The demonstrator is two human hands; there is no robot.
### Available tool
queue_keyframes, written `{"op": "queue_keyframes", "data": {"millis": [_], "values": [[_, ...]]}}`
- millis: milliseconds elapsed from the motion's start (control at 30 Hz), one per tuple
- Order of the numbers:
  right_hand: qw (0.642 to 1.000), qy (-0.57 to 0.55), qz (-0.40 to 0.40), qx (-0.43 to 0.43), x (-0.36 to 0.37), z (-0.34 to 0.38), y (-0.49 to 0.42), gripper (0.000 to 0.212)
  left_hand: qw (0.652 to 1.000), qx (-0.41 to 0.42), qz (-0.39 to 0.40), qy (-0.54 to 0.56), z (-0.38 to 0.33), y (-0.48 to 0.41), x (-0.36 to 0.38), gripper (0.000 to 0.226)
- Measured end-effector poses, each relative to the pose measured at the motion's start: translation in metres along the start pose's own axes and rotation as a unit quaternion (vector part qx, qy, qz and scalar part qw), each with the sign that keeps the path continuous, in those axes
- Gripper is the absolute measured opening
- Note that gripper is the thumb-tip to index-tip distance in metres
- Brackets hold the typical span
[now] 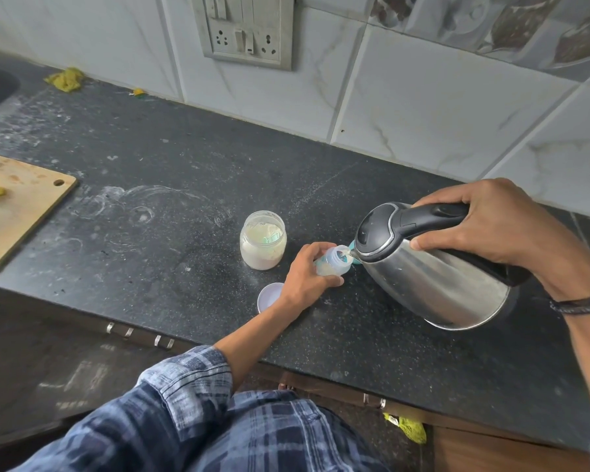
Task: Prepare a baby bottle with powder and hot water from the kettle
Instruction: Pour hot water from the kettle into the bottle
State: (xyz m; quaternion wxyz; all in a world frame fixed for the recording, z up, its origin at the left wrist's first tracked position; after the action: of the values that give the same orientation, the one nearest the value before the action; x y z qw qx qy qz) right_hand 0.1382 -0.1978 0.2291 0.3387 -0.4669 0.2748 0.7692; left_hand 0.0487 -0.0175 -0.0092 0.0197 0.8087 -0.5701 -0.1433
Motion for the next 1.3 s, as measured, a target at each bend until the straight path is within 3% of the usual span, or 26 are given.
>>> {"op": "queue_keyframes", "data": {"millis": [1300], "values": [[1.000,0.028,0.011,-0.002,-0.010,0.010,-0.007,0.056,1.000,-0.009,-0.007,-0.020,0.014,-0.009,-0.001,0.061]]}}
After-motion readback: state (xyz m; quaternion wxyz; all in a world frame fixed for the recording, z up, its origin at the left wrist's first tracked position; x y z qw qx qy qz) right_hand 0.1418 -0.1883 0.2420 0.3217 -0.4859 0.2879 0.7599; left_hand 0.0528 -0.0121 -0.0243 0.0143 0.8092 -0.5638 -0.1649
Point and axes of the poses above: each hand's wrist, its own y-axis away from the middle knuckle, its own x-axis out of the palm, z = x × y, the point moved 2 cm from there along -y, towards the middle knuckle, and after that the axes turned 3 degrees about -y, right-handed, at the moved point
